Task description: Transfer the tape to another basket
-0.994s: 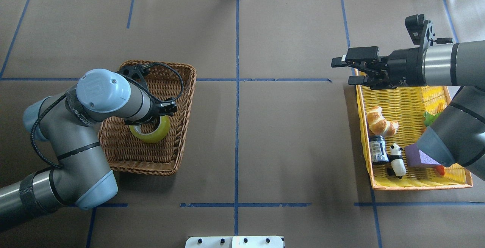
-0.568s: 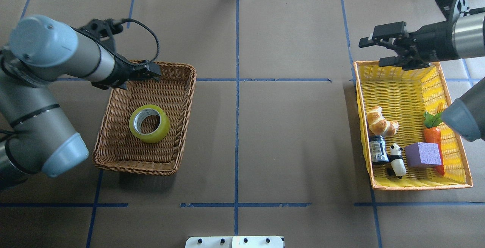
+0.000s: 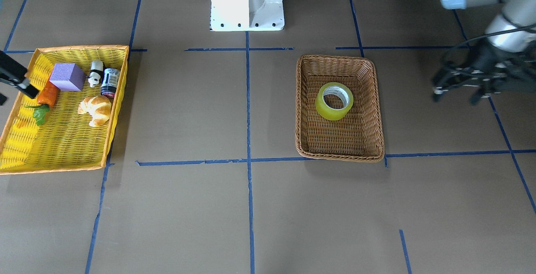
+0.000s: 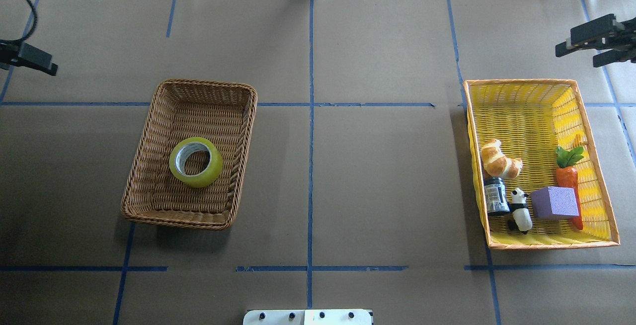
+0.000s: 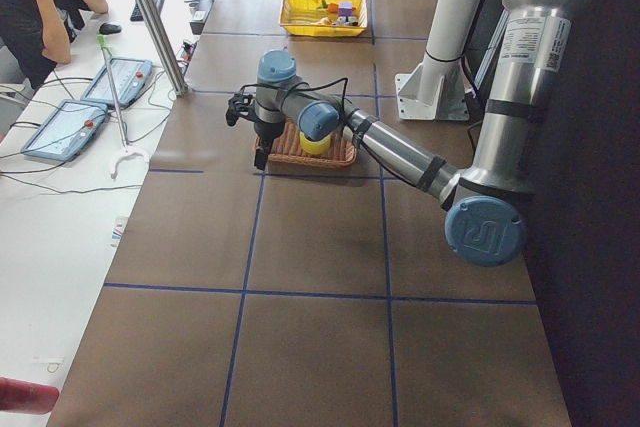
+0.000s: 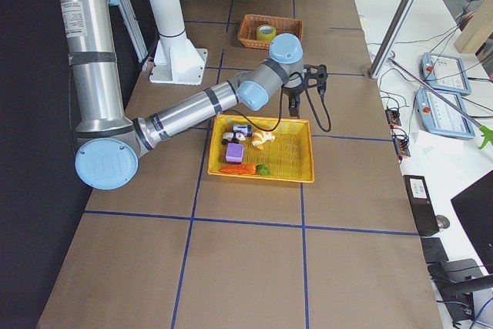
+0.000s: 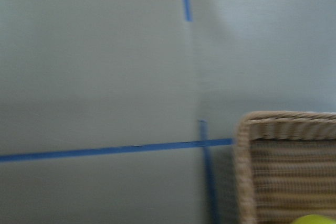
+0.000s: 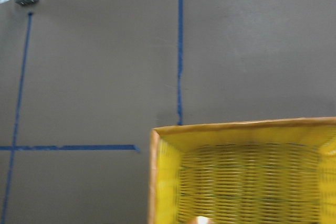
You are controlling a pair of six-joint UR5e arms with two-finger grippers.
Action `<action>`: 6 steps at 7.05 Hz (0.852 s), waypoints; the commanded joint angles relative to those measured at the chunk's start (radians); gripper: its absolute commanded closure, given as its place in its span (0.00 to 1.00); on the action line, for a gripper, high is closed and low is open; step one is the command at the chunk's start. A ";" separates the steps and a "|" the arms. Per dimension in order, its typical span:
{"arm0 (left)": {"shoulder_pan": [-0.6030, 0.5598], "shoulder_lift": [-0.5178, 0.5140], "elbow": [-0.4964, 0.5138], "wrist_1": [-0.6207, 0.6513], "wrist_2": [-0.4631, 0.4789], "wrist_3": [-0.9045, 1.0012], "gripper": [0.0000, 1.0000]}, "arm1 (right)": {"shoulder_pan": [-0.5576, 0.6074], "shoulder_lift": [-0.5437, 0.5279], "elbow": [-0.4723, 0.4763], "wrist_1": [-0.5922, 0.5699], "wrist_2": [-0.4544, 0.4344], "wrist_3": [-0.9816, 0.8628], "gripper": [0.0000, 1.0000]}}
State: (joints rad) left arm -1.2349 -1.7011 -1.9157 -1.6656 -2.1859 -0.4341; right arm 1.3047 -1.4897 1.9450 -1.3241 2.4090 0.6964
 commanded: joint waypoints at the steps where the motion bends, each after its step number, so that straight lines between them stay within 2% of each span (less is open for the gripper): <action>1: -0.211 0.021 0.039 0.218 -0.029 0.455 0.00 | 0.134 -0.117 0.012 -0.240 -0.004 -0.509 0.00; 2: -0.316 0.027 0.111 0.266 -0.104 0.635 0.00 | 0.186 -0.136 0.002 -0.315 -0.007 -0.660 0.00; 3: -0.398 0.028 0.244 0.270 -0.165 0.828 0.00 | 0.221 -0.165 -0.030 -0.346 -0.013 -0.793 0.00; 4: -0.446 0.023 0.315 0.270 -0.184 0.868 0.00 | 0.263 -0.176 -0.079 -0.345 -0.016 -0.845 0.00; 5: -0.452 0.031 0.360 0.265 -0.187 0.867 0.00 | 0.283 -0.184 -0.169 -0.340 -0.068 -0.985 0.00; 6: -0.448 0.023 0.409 0.262 -0.187 0.856 0.00 | 0.283 -0.175 -0.201 -0.336 -0.077 -1.005 0.00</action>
State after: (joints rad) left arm -1.6744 -1.6747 -1.5712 -1.4009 -2.3669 0.4161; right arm 1.5743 -1.6661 1.8037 -1.6625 2.3561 -0.2353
